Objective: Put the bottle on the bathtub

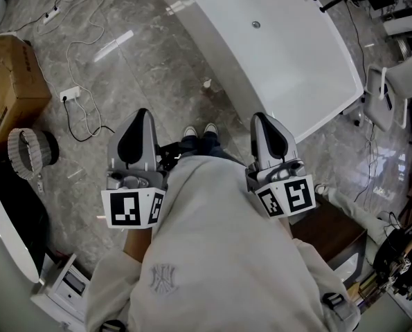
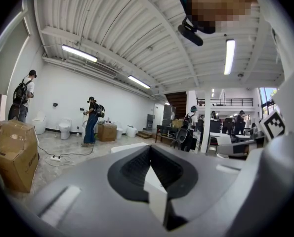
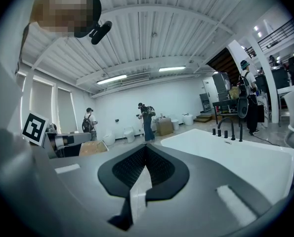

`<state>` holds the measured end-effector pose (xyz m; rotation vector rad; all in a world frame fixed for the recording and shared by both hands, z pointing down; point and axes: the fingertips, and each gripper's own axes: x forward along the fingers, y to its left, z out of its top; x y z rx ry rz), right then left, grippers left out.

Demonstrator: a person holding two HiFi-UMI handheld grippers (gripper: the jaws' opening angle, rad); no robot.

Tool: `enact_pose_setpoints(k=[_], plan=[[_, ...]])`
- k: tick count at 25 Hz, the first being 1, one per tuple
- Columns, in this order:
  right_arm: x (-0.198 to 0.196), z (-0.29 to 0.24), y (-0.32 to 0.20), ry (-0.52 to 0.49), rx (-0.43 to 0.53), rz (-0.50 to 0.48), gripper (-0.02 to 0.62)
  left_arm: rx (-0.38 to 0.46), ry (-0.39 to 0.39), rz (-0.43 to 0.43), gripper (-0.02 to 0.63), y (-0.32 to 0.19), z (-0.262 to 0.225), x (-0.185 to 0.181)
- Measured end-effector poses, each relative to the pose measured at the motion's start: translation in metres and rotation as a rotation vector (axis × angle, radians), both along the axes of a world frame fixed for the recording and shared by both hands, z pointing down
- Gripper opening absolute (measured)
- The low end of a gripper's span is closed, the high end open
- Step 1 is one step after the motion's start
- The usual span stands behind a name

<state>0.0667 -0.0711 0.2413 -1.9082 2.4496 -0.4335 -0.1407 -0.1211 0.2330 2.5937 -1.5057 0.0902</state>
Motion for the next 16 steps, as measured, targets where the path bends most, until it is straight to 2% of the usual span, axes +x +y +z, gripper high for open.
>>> enact_pose_setpoints(k=[16], plan=[[0.0038, -0.0024, 0.0001, 0.004, -0.004, 0.007, -0.002, -0.006, 0.002, -0.012, 0.049, -0.0004, -0.0016, -0.0015]])
